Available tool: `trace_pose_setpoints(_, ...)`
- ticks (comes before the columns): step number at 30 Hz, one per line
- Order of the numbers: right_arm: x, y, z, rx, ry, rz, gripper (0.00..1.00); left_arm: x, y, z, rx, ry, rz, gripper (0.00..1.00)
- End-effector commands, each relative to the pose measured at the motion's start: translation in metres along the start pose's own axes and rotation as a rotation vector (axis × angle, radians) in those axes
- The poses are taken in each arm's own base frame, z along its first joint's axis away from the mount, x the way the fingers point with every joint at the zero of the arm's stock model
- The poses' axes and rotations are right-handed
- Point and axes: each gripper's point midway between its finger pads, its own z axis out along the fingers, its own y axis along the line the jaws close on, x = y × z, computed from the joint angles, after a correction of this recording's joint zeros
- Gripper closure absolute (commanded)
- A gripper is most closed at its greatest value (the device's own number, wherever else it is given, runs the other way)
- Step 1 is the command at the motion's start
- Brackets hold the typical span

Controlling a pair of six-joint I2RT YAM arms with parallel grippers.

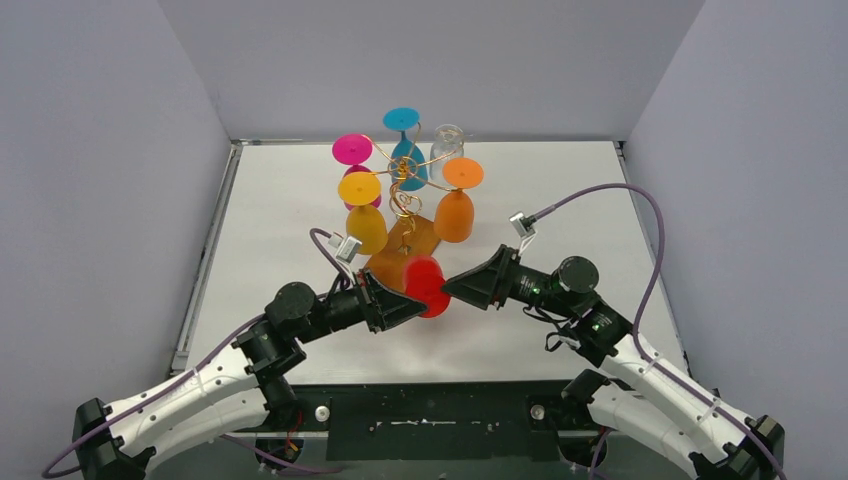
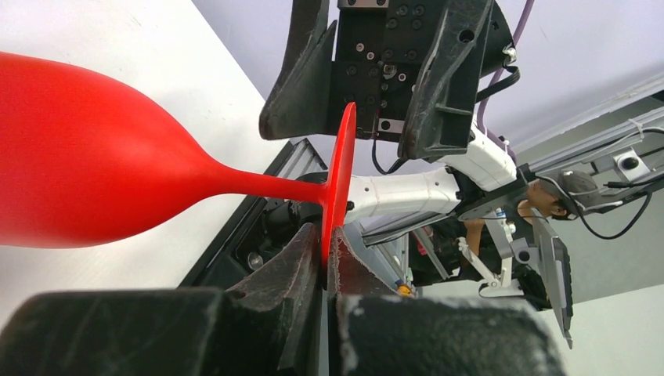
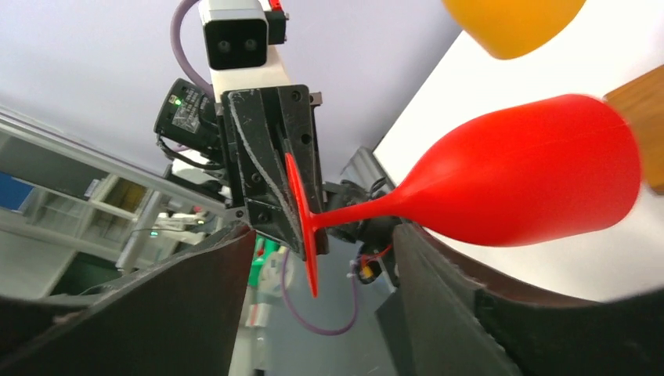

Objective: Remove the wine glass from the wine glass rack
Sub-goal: Place the wine glass at the center of the board.

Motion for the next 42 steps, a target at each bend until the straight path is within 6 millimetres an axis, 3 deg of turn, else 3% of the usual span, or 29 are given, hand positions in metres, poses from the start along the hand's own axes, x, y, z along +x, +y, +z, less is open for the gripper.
trace_pose_setpoints(1, -0.023, 0.017, -0.006, 0.022, -0.082, -0.084, 0.24, -0.01, -0.022, -0.002, 0.091, -0.038, 0.082, 1.0)
trace_pose_setpoints(7, -0.054, -0.011, -0.031, 0.318, -0.225, -0.141, 0.01, 0.002, -0.024, -0.005, 0.114, 0.048, 0.187, 1.0)
trace_pose_setpoints(12, -0.071, -0.055, -0.077, 0.612, -0.417, -0.085, 0.0, 0.0, -0.013, -0.016, 0.108, -0.013, 0.271, 1.0)
trace_pose_setpoints(15, -0.067, -0.067, -0.087, 0.654, -0.448, -0.057, 0.0, -0.005, -0.011, -0.024, 0.127, -0.079, 0.314, 1.0)
trace_pose_setpoints(20, -0.056, -0.064, -0.073, 0.578, -0.384, -0.059, 0.0, -0.002, -0.002, -0.029, 0.134, -0.113, 0.335, 1.0)
trace_pose_setpoints(24, -0.045, -0.049, -0.052, 0.446, -0.29, -0.072, 0.0, 0.003, 0.001, -0.03, 0.144, -0.096, 0.386, 1.0)
trace_pose_setpoints(29, -0.033, -0.028, -0.03, 0.176, -0.161, -0.019, 0.0, 0.026, -0.023, -0.037, 0.349, -0.02, 0.475, 1.0)
trace_pose_setpoints(33, -0.038, -0.023, -0.035, 0.019, -0.129, 0.069, 0.0, 0.035, -0.037, -0.041, 0.44, 0.025, 0.465, 1.0)
trace_pose_setpoints(38, -0.044, -0.03, -0.043, 0.011, -0.109, 0.068, 0.0, 0.044, -0.049, -0.048, 0.528, 0.071, 0.469, 1.0)
trace_pose_setpoints(42, -0.039, -0.02, -0.041, -0.072, -0.057, 0.057, 0.07, 0.05, -0.063, -0.06, 0.629, 0.078, 0.466, 1.0)
